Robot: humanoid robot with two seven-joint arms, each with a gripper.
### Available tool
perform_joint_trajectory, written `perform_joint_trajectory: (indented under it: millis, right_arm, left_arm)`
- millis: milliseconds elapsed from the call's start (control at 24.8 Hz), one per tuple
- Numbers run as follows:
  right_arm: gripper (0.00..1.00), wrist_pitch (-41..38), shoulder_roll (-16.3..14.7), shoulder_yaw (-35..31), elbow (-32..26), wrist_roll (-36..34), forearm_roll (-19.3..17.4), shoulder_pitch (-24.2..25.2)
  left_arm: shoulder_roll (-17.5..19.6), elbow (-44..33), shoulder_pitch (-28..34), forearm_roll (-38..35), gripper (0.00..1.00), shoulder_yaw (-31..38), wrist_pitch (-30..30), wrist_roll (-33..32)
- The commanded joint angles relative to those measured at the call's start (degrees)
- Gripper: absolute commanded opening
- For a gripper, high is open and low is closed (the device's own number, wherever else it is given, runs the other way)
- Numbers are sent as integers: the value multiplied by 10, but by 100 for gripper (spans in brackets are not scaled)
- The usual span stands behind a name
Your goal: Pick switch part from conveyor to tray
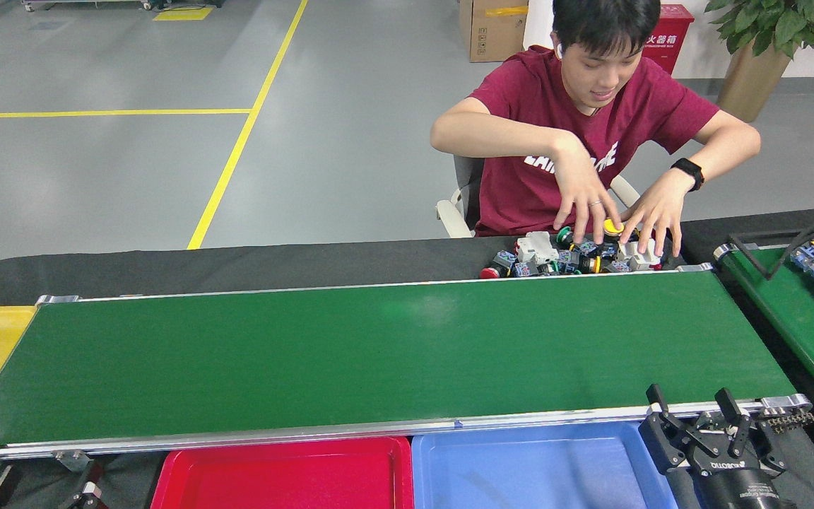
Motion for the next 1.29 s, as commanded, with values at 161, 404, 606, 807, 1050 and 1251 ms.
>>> perform_joint_trajectory:
  millis: [161, 404, 606, 807, 1050, 1251]
  right_arm:
    - [98, -1, -10, -3, -8, -4, 2, -5]
    - [98, -2, -10, -2, -8, -4, 2, -5]
    - [98, -2, -10, 11, -8, -4, 2, -5]
    - [98, -1, -10, 11, -8, -4, 2, -5]
    - [98, 4, -8, 11, -8, -3, 2, -8]
    - [98, 59, -10, 13, 0, 16, 0, -30]
  left_arm:
    - [1, -7, 2, 3, 100, 3, 2, 3]
    - [0, -6, -1, 4, 100, 9, 4, 3]
    - [-1, -7, -4, 5, 100, 30, 7, 3]
    - [-2, -7, -4, 25, 100, 28, 4, 15]
    - [7, -7, -6, 25, 100, -3, -14, 17]
    - [13, -7, -10, 18, 100, -24, -14, 17]
